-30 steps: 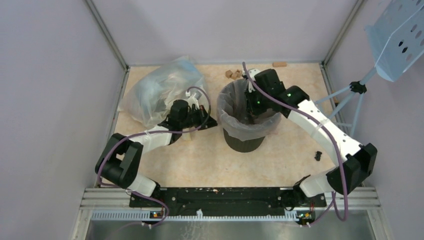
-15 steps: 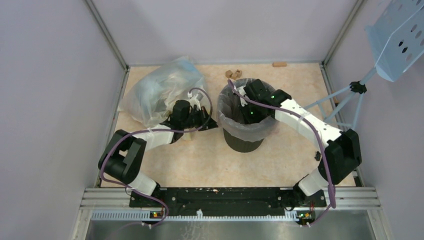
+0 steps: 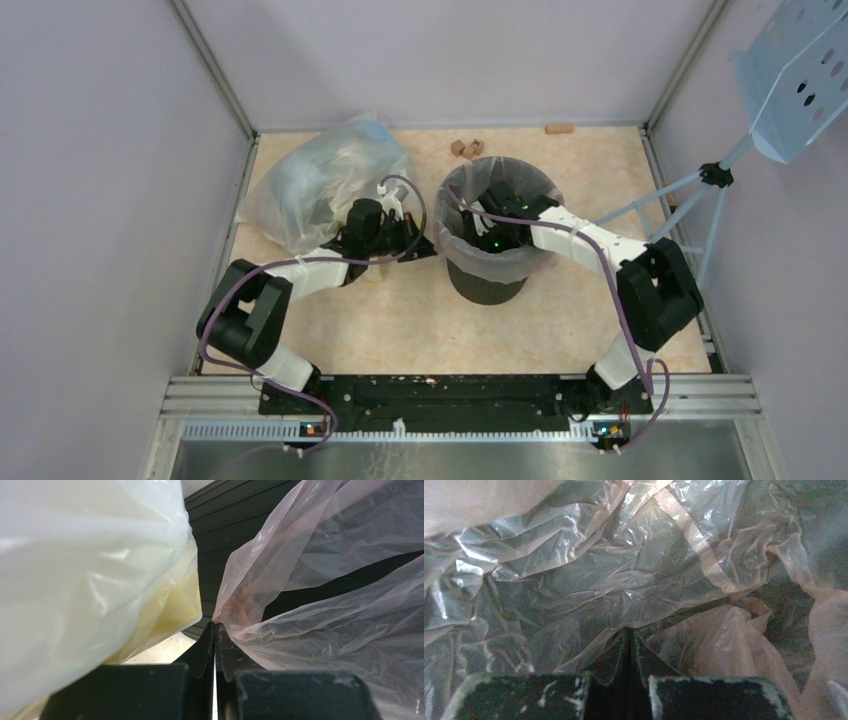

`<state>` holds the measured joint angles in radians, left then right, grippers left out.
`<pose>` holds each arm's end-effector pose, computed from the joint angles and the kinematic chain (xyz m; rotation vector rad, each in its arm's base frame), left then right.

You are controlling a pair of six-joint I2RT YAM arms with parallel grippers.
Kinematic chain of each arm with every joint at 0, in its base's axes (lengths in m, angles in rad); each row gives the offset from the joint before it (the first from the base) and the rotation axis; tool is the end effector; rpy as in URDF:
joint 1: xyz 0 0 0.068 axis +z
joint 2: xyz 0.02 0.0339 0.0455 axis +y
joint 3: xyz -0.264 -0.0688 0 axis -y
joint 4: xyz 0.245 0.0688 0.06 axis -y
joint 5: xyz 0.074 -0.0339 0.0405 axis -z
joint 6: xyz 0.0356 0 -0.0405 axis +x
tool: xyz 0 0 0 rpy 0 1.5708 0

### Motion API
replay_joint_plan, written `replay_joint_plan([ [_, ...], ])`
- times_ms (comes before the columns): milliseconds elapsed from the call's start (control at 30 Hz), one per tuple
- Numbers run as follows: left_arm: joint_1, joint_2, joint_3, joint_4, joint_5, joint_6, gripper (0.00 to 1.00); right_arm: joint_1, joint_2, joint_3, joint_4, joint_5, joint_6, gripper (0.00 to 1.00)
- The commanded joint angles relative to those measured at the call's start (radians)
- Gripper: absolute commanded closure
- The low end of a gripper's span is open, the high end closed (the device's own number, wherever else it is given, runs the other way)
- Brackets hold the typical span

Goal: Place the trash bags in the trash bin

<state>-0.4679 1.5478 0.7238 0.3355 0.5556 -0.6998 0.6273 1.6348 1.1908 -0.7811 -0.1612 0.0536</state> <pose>0.2740 -0.1595 0.1895 0.1203 2.2348 -1.2556 0.2564 0.1930 0.2232 -0.8433 2.7171 0.3824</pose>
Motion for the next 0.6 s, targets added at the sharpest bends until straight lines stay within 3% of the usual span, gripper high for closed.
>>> replay_joint_plan([
  [0, -0.007, -0.036, 0.040, 0.005, -0.008, 0.024, 1.00, 0.011, 0.031, 0.004, 0.040, -0.031, 0.005, 1.00],
  [567, -0.010, -0.082, 0.093, -0.068, 0.000, 0.030, 1.00, -0.042, 0.139, -0.003, 0.047, -0.075, 0.017, 1.00],
])
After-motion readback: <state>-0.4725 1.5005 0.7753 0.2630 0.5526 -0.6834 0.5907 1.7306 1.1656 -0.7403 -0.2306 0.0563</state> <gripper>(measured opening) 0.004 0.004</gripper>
